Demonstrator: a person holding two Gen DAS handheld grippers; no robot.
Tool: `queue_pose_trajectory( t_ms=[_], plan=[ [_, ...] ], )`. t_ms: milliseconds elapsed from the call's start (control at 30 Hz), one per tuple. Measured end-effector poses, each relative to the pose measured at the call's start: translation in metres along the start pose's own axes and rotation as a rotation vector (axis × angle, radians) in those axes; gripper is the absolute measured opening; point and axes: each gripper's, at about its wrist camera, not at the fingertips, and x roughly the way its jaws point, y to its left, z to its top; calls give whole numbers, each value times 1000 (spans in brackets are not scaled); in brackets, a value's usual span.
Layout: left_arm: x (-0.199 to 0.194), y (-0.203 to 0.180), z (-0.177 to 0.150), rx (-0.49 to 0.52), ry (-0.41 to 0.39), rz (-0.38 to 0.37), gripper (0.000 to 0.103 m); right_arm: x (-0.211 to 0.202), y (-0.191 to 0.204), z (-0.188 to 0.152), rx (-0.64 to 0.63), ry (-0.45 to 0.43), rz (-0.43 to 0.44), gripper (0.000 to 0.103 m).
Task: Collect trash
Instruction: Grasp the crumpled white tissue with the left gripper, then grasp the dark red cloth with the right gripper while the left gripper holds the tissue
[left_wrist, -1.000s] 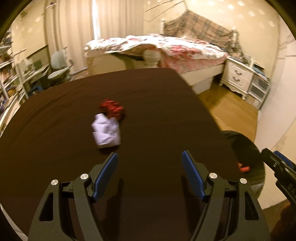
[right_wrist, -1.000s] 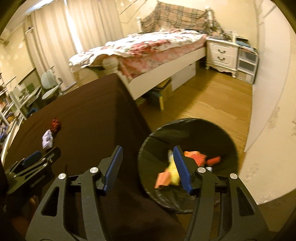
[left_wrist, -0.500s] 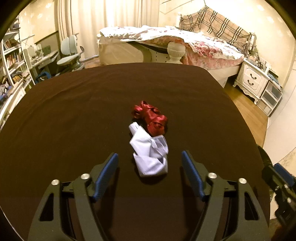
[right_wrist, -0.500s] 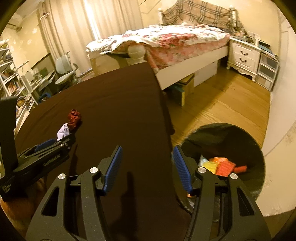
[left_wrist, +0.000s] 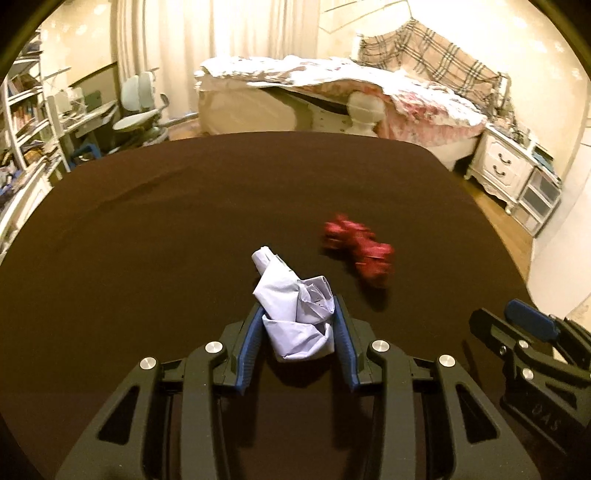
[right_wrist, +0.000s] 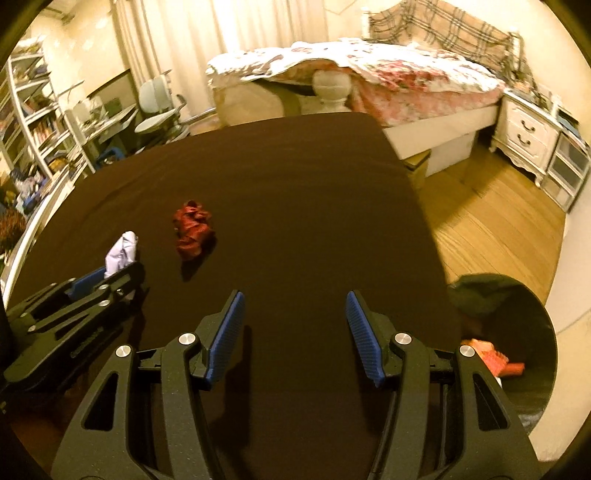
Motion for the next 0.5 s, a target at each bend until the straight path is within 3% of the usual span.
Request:
queue_pose_trajectory(
  t_ms=[267,500],
  plan=[
    [0,44,2,-44,-1,85,38,24,39,17,-82,25,24,56],
    [2,65,4,-88,7,89,38,44,69,34,-149,38,23,56]
  ],
)
